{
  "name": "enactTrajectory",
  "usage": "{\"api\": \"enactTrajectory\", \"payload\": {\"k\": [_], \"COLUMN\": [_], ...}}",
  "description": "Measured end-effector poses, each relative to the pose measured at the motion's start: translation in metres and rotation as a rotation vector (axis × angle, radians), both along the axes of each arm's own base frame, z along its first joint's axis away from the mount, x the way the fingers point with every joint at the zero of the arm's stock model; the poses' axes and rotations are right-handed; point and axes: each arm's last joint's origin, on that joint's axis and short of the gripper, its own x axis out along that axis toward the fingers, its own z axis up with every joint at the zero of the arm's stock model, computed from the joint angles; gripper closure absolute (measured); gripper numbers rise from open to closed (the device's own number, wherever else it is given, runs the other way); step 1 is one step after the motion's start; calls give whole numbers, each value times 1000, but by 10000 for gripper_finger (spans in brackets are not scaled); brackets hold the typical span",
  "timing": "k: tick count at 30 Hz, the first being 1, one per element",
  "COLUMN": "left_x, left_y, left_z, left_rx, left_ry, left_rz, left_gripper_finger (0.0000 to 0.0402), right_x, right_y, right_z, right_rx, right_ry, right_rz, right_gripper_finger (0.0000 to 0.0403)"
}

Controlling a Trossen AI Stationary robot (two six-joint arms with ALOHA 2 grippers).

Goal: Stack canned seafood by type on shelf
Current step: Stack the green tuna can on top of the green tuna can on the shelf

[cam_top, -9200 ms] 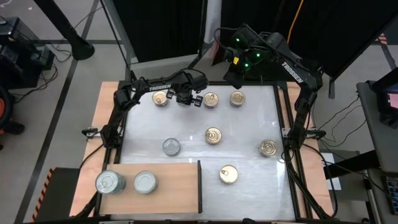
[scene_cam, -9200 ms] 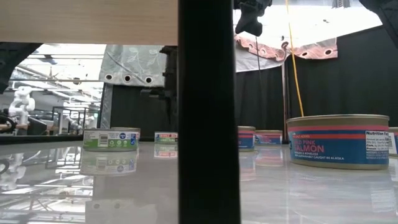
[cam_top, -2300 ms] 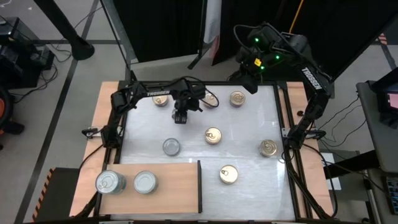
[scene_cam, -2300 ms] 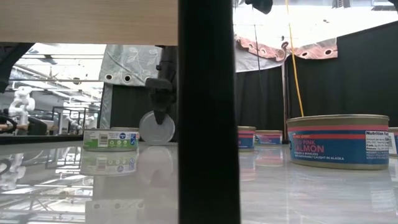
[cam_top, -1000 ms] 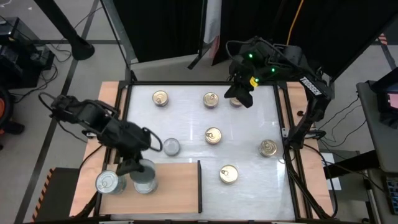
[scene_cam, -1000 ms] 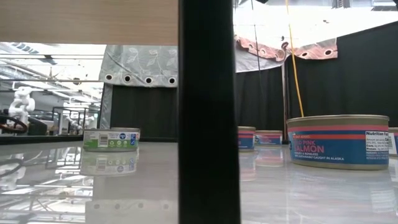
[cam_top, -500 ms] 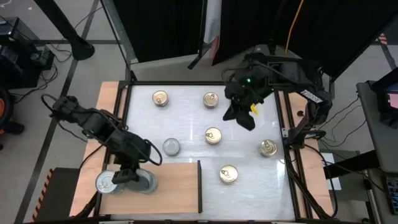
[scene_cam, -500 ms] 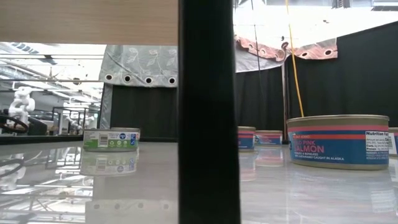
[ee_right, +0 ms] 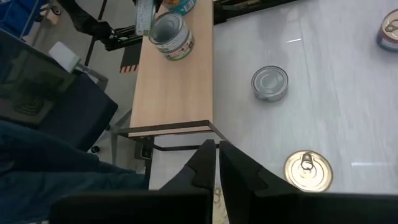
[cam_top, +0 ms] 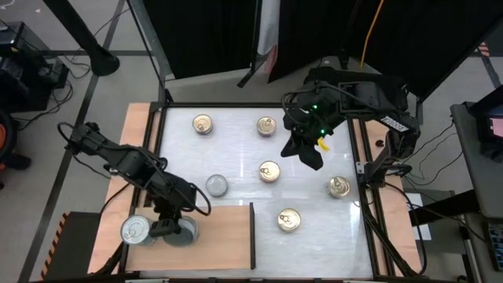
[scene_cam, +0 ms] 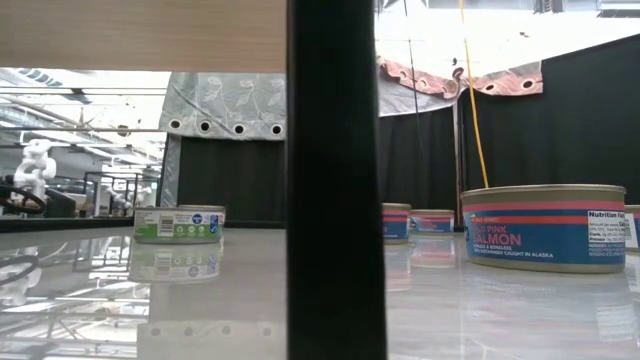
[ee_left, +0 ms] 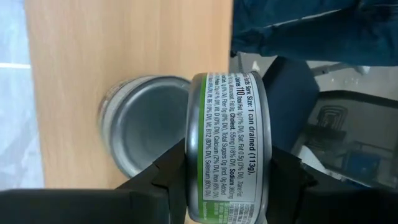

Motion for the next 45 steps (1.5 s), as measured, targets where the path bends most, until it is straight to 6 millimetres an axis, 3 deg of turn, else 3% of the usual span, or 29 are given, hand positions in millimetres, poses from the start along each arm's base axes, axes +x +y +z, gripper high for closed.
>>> {"api": "enactTrajectory", "payload": {"k": [8, 19, 38, 42, 45], "left_x": [0, 0, -5, -3, -1], "left_y": [2, 2, 9, 19, 29], "left_z": [-1, -1, -6, 8, 24], "left_rx": [50, 54, 155, 115, 119], "left_ry": [-1, 5, 49, 49, 4], "left_rz": [55, 59, 103, 206, 346], "left_gripper_finger": [241, 165, 173, 173, 173], "right_x": [1, 3, 3, 8, 25], "right_y": [0, 0, -1, -6, -14], "right_z": [1, 3, 3, -1, -12], "right_rx": [-6, -28, -52, -105, -109], "right_ry": [-13, -56, -68, -53, -28], "right_rz": [5, 23, 43, -11, -10], "right_gripper_finger": [390, 390, 390, 390, 391]}}
